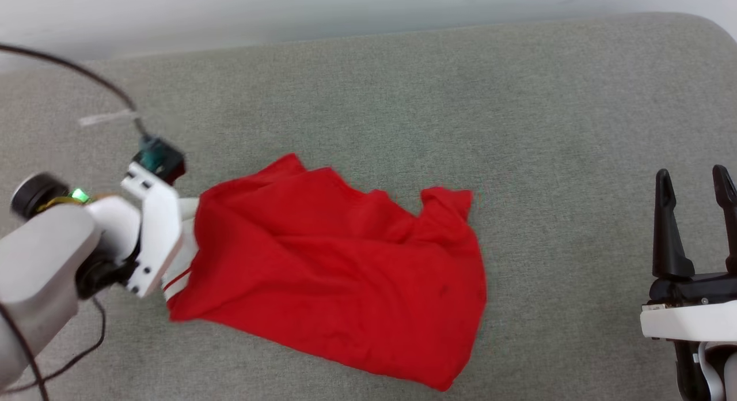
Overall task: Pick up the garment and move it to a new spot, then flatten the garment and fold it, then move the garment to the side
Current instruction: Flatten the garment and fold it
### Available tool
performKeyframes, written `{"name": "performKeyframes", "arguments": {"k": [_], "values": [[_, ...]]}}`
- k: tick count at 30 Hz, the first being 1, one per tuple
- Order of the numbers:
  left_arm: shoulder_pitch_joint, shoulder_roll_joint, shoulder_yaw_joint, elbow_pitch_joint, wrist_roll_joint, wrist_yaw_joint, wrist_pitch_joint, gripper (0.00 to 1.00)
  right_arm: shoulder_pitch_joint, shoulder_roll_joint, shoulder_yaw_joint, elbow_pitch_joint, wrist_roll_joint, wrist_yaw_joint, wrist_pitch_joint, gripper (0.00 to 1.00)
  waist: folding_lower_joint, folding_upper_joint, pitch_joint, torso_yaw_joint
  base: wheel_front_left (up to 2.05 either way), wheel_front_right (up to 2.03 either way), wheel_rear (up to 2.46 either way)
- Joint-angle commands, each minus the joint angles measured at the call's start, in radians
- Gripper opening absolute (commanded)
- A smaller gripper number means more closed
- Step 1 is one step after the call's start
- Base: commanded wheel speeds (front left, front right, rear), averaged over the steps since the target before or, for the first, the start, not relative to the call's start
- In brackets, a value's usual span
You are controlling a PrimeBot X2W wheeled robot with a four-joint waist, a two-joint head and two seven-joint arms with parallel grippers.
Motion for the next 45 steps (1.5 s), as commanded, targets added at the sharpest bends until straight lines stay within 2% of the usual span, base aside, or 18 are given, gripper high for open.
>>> {"name": "performKeyframes", "arguments": {"k": [1, 6, 9, 10, 11, 15, 20, 25, 29, 31, 33, 37, 45], "values": [[0.044, 0.017, 0.006, 0.032, -0.022, 0.013, -0.017, 0.00, 0.012, -0.007, -0.004, -0.001, -0.003, -0.001, -0.002, 1.00, -0.0001, 0.0000, 0.006, 0.006, 0.00, 0.00, 0.00], [0.108, 0.032, 0.000, 0.124, -0.041, 0.032, -0.022, 0.00, 0.006, -0.009, 0.004, 0.008, -0.005, -0.001, -0.002, 1.00, -0.0001, 0.0000, 0.015, 0.011, 0.00, 0.00, 0.00], [0.131, 0.012, 0.011, 0.158, -0.064, 0.031, -0.050, 0.00, 0.006, -0.007, 0.005, 0.012, -0.006, -0.001, -0.002, 1.00, -0.0001, 0.0000, 0.015, 0.015, 0.00, 0.00, 0.00], [0.134, 0.004, 0.013, 0.167, -0.069, 0.031, -0.057, 0.29, 0.007, -0.006, 0.004, 0.013, -0.006, -0.001, -0.002, 1.00, -0.0001, 0.0000, 0.013, 0.017, 0.00, 0.00, 0.00], [0.131, -0.003, 0.020, 0.171, -0.072, 0.032, -0.072, 1.00, 0.009, -0.004, 0.004, 0.014, -0.007, -0.001, -0.002, 1.00, -0.0001, 0.0000, 0.010, 0.019, 0.00, 0.00, 0.00], [0.069, -0.012, 0.035, 0.162, -0.046, 0.026, -0.111, 1.00, 0.022, 0.002, 0.002, 0.018, -0.009, -0.001, -0.002, 1.00, -0.0001, 0.0000, -0.009, 0.028, 0.00, 0.00, 0.00], [-0.032, 0.018, 0.057, 0.079, -0.012, 0.018, -0.101, 1.00, 0.029, 0.009, -0.006, 0.014, -0.005, -0.001, -0.002, 1.00, -0.0001, 0.0000, -0.023, 0.034, 0.00, 0.00, 0.00], [-0.112, 0.024, 0.075, -0.008, 0.020, 0.033, -0.097, 1.00, 0.028, 0.015, -0.005, 0.013, -0.001, -0.001, -0.002, 1.00, -0.0001, 0.0000, -0.022, 0.031, 0.00, 0.00, 0.00], [-0.149, -0.005, 0.074, -0.075, 0.020, 0.030, -0.068, 1.00, 0.019, 0.019, -0.003, 0.013, 0.001, -0.001, -0.002, 1.00, -0.0001, 0.0000, -0.017, 0.025, 0.00, 0.00, 0.00], [-0.149, -0.046, 0.090, -0.097, -0.032, 0.023, -0.056, 1.00, 0.013, 0.019, -0.002, 0.012, 0.001, -0.001, -0.002, 1.00, -0.0001, 0.0000, -0.008, 0.022, 0.00, 0.00, 0.00], [-0.168, -0.071, 0.080, -0.101, -0.028, 0.017, -0.029, 1.00, 0.002, 0.017, 0.001, 0.010, 0.001, -0.001, -0.002, 1.00, -0.0001, 0.0000, 0.005, 0.018, 0.00, 0.00, 0.00], [-0.182, -0.134, 0.061, -0.069, -0.090, -0.006, 0.059, 1.00, -0.026, 0.008, 0.022, 0.010, 0.001, -0.001, -0.002, 1.00, -0.0001, 0.0000, 0.046, -0.003, 0.00, 0.00, 0.00], [-0.221, -0.196, 0.002, 0.059, -0.095, -0.033, 0.199, 1.00, -0.071, 0.003, 0.026, 0.010, 0.007, -0.001, -0.002, 1.00, -0.0001, 0.0000, 0.131, -0.052, 0.00, 0.00, 0.00]]}}
